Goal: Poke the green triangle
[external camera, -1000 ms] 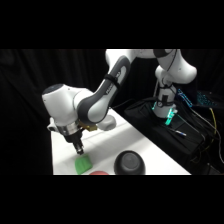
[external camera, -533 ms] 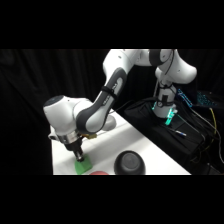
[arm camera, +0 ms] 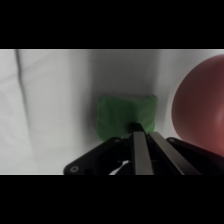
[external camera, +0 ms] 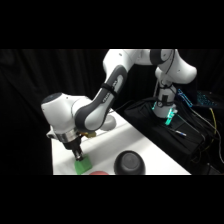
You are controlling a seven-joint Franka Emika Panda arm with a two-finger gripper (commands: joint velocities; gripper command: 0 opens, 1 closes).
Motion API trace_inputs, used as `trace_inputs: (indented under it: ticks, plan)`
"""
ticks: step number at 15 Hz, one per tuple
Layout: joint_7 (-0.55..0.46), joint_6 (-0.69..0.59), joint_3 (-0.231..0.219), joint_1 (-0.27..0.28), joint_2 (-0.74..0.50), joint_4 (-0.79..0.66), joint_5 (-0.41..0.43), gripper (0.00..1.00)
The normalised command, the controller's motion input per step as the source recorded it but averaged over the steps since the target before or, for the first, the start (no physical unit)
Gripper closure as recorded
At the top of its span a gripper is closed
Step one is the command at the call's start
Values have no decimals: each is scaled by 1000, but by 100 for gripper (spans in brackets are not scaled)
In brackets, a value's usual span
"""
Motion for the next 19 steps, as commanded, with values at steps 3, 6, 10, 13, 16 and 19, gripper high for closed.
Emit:
trace_inputs:
  ticks: [3, 6, 10, 13, 16, 19]
  plan:
    - [140, -206, -54, 90, -531, -378, -27, 94]
    - [181, -228, -75, 121, -568, -402, -67, 68]
    - [190, -185, -79, 103, -533, -376, -73, 24]
    - [172, -142, -90, 87, -488, -365, -110, 0]
    - [173, -89, -94, 79, -410, -321, -136, 0]
    - [136, -56, -81, 82, -307, -254, -172, 0]
